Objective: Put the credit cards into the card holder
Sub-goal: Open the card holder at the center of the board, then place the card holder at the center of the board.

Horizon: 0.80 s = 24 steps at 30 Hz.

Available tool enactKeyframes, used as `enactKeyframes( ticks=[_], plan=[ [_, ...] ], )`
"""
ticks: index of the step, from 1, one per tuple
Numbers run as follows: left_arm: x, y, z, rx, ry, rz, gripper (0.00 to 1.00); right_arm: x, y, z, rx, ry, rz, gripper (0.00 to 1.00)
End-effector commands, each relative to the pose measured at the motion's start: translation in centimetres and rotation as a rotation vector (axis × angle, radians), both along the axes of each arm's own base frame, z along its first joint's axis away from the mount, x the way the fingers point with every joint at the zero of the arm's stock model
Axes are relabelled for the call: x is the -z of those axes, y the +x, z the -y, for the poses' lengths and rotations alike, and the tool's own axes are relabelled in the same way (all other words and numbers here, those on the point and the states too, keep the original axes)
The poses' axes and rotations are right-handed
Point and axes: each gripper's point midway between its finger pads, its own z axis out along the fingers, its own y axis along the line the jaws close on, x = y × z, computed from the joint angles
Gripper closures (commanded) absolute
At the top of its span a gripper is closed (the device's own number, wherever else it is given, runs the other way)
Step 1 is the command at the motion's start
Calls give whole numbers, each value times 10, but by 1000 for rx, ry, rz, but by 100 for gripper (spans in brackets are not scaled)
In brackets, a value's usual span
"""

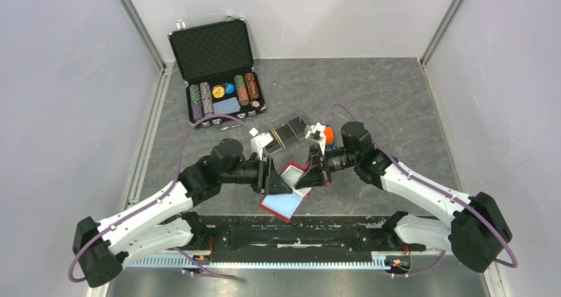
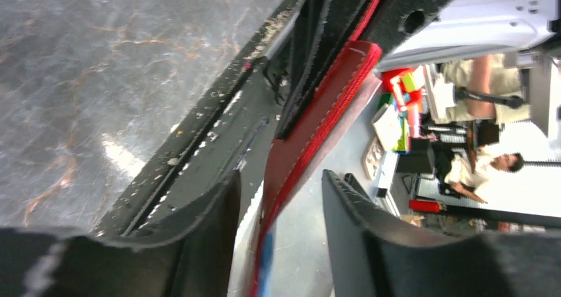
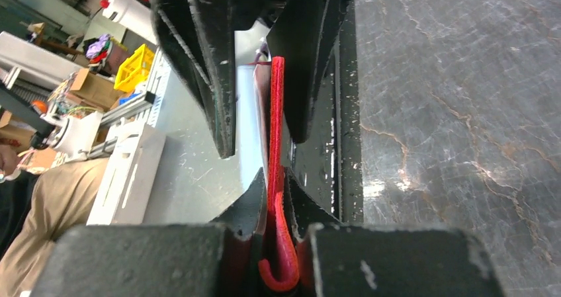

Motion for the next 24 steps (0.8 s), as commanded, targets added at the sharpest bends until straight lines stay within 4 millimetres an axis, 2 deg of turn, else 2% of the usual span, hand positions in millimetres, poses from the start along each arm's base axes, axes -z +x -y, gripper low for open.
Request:
enactKeyframes(
  ticks=[1, 3, 4, 7, 9, 12, 15, 19, 24],
  plan=[
    [-4, 24, -9, -113, 89, 81, 27, 1, 18, 0, 125, -38, 10, 100],
    [-6, 36, -17, -190, 117, 117, 2, 8, 31, 4, 221, -75, -15, 100],
    [-9, 41, -20, -228, 114, 130, 0, 13, 38, 8, 280, -91, -30, 100],
    [-16, 53, -23, -320, 75, 145, 0, 30, 57, 21, 469, -137, -106, 100],
    [-23, 56, -19, -352, 2, 128, 0, 41, 67, 32, 600, -122, -185, 100],
    [-33, 57, -8, -348, -100, 104, 0, 60, 68, 44, 711, -64, -305, 100],
    [-28, 60, -2, -358, -112, 59, 0, 84, 69, 56, 826, -60, -396, 100],
    [-11, 64, 6, -365, -74, -13, 0, 116, 69, 75, 976, -56, -503, 100],
    [-1, 67, 15, -333, -34, -28, 0, 138, 67, 90, 1080, -58, -567, 98]
  ],
)
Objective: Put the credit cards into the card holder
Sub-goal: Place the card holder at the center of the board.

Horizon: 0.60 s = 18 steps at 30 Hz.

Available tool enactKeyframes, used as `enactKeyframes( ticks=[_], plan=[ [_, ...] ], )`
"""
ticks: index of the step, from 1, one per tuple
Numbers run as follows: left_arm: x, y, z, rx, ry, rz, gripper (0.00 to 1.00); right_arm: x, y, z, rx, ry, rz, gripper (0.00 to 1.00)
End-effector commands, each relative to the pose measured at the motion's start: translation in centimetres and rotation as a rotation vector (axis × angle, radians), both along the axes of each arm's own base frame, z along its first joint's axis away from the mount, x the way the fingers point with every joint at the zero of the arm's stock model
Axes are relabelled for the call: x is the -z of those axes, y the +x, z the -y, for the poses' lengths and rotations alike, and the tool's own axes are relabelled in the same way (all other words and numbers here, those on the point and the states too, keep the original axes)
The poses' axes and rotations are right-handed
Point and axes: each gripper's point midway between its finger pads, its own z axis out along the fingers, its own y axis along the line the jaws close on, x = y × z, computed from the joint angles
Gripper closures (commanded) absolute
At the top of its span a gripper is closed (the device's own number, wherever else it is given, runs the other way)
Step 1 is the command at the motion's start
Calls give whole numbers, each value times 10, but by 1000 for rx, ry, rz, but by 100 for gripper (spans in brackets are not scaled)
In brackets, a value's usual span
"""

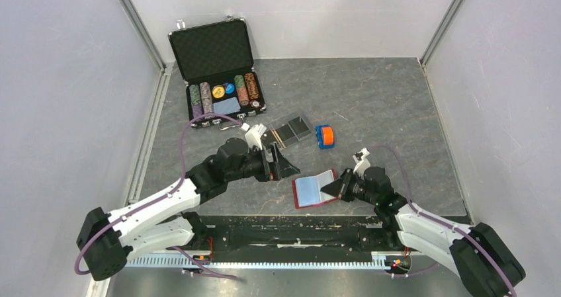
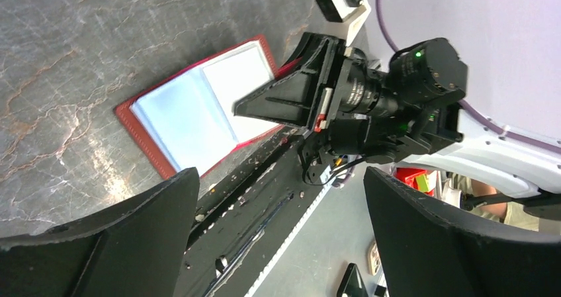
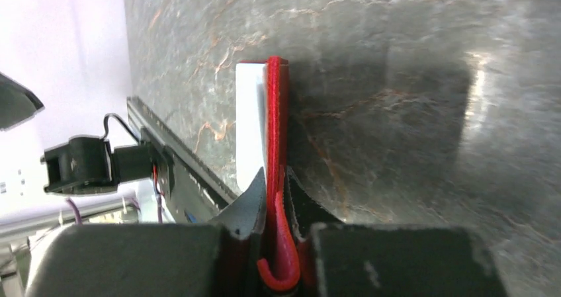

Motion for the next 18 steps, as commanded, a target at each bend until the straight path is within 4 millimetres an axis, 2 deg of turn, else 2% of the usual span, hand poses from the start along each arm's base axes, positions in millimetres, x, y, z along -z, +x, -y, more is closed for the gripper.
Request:
enactKeyframes(
  ticks=[1, 3, 8, 10, 13, 15, 18],
  plan=[
    [-11, 6, 11, 10, -38, -6, 0, -15, 22, 6, 158, 65, 36, 88],
    [-6, 6, 11, 18, 0, -12, 0, 3, 16, 15, 167, -4, -8, 63],
    [11, 7, 5, 11, 85, -35, 0, 12, 17, 31, 158, -190, -2, 24],
    [19, 9, 0, -14, 128, -54, 0, 10, 21, 42, 165, -288, 18, 14],
    [30, 12, -7, -45, 186, -71, 0, -7, 33, 54, 193, -380, 68, 6],
    [34, 12, -10, -54, 218, -81, 0, -17, 41, 64, 209, -454, 101, 2],
    [44, 12, -18, -60, 295, -107, 0, -37, 50, 70, 200, -528, 149, 2]
  ],
)
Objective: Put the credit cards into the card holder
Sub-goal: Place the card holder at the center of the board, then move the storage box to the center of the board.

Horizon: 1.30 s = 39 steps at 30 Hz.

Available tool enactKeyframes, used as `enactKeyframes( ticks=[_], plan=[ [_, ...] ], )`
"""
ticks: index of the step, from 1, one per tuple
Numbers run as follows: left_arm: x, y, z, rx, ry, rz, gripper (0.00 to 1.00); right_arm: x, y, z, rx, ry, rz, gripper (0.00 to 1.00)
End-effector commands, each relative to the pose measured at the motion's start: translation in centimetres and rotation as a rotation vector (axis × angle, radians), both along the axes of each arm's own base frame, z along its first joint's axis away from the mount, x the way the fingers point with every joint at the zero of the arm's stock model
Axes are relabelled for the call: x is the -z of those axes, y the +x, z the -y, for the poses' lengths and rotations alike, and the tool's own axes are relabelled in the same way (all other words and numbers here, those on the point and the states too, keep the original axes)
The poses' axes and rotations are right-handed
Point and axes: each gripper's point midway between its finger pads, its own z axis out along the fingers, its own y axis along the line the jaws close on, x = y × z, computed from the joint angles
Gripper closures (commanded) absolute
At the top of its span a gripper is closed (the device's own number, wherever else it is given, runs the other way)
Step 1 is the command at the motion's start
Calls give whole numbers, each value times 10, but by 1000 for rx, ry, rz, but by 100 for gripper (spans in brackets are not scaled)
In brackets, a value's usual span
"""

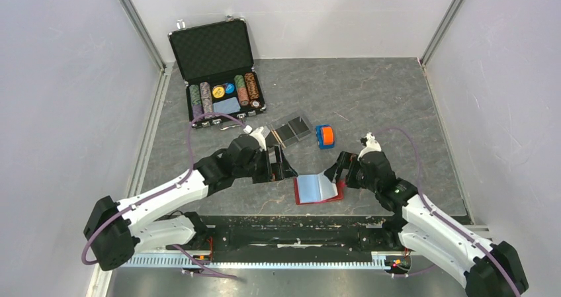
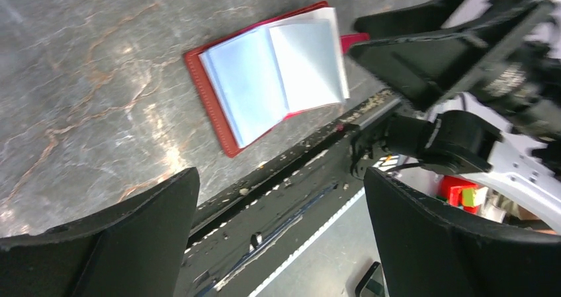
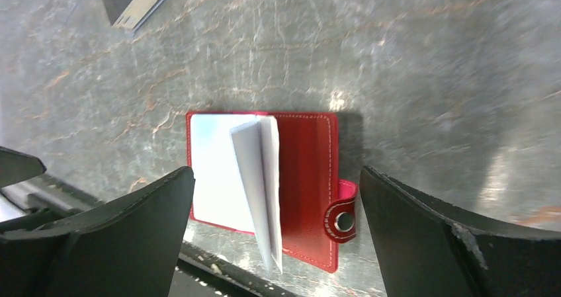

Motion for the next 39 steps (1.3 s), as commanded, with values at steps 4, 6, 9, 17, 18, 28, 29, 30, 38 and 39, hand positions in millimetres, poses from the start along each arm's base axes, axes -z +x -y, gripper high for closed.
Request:
enactKeyframes(
  ticks=[4, 6, 9, 17, 18, 28, 29, 30, 38, 39],
  plan=[
    [13, 8, -15, 3, 188, -15, 0, -40, 20, 18, -97, -269, 91, 3],
    [18, 9, -12, 20, 202, -40, 0, -50, 20, 2, -201, -247, 108, 7],
    [28, 16, -14, 10, 214, -93, 0, -63, 15, -28, -356, -160, 122, 26],
    [31, 61, -37, -99, 165, -139, 7, -51, -4, -66, -508, -9, 91, 72],
    [29, 67, -43, -121, 170, -134, 7, -43, -7, -66, -512, -20, 72, 75],
    [55, 124, -79, -243, 308, -157, 20, 23, -23, -33, -432, -177, -86, 88],
    [61, 129, -79, -245, 332, -166, 22, 24, -24, -33, -440, -176, -89, 90],
    [67, 133, -78, -246, 347, -177, 24, 25, -25, -33, -447, -182, -90, 92],
    [94, 161, -80, -257, 447, -185, 46, 22, -30, -39, -499, -161, -79, 95],
    [95, 161, -79, -248, 449, -185, 50, 20, -30, -40, -504, -155, -76, 95]
  ],
)
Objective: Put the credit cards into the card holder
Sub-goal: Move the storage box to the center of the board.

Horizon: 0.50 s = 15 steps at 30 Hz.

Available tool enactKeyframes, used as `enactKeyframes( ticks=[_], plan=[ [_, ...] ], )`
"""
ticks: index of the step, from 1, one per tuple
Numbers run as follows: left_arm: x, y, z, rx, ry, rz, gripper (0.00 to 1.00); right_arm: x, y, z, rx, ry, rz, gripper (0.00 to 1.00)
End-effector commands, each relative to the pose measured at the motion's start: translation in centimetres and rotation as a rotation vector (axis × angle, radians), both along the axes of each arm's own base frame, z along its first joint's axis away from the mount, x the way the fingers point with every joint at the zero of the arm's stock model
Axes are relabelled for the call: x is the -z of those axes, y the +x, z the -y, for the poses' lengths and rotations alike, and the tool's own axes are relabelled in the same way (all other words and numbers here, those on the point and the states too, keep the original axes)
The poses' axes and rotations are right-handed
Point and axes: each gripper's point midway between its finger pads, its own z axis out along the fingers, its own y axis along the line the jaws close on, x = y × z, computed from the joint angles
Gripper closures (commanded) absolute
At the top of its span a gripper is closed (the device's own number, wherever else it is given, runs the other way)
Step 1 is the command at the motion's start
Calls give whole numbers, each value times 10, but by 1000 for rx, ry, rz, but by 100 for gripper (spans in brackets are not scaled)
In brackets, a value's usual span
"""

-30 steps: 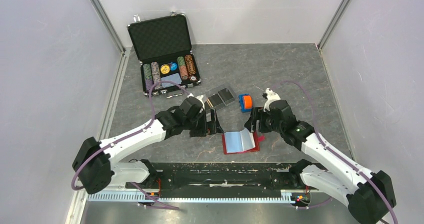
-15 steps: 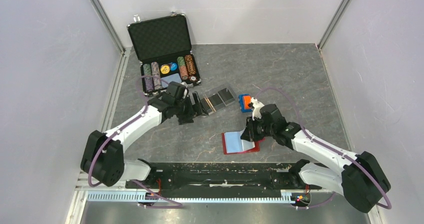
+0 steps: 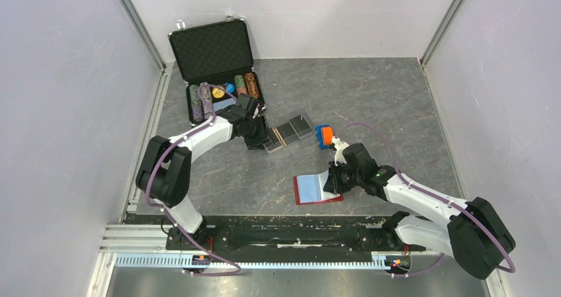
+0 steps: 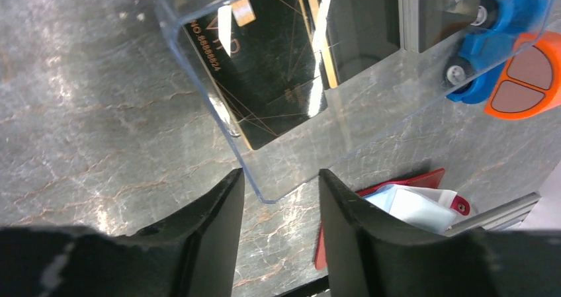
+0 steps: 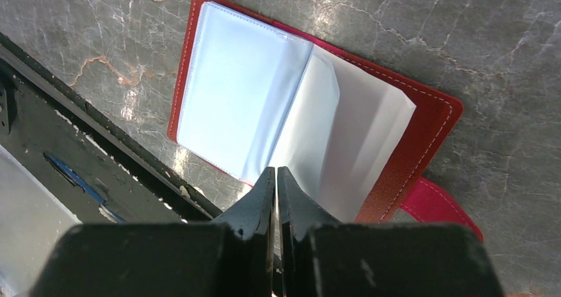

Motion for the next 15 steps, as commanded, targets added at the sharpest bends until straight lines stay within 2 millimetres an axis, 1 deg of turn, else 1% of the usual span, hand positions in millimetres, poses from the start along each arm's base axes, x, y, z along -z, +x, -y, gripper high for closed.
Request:
enactKeyframes(
  ticks=[1, 5, 6, 7, 9, 11, 15],
  plan=[
    [17, 16, -14, 21, 115, 27, 52, -8, 2, -8, -40, 34, 32, 95],
    [25, 11, -19, 36, 141, 7, 52, -14, 2, -13, -55, 61, 42, 95],
    [27, 11, -20, 35, 141, 5, 50, -15, 2, -14, -58, 66, 42, 95],
    [27, 10, -19, 40, 126, 4, 45, -16, 2, -15, -61, 69, 41, 95],
    [20, 11, -14, 34, 75, 37, 30, -16, 2, -16, -67, 72, 40, 95],
    [13, 13, -11, 5, 14, 60, 24, -16, 1, -16, -72, 74, 38, 95],
    [1, 20, -8, -80, -138, 94, 24, -15, -1, -17, -80, 80, 34, 95]
  ],
)
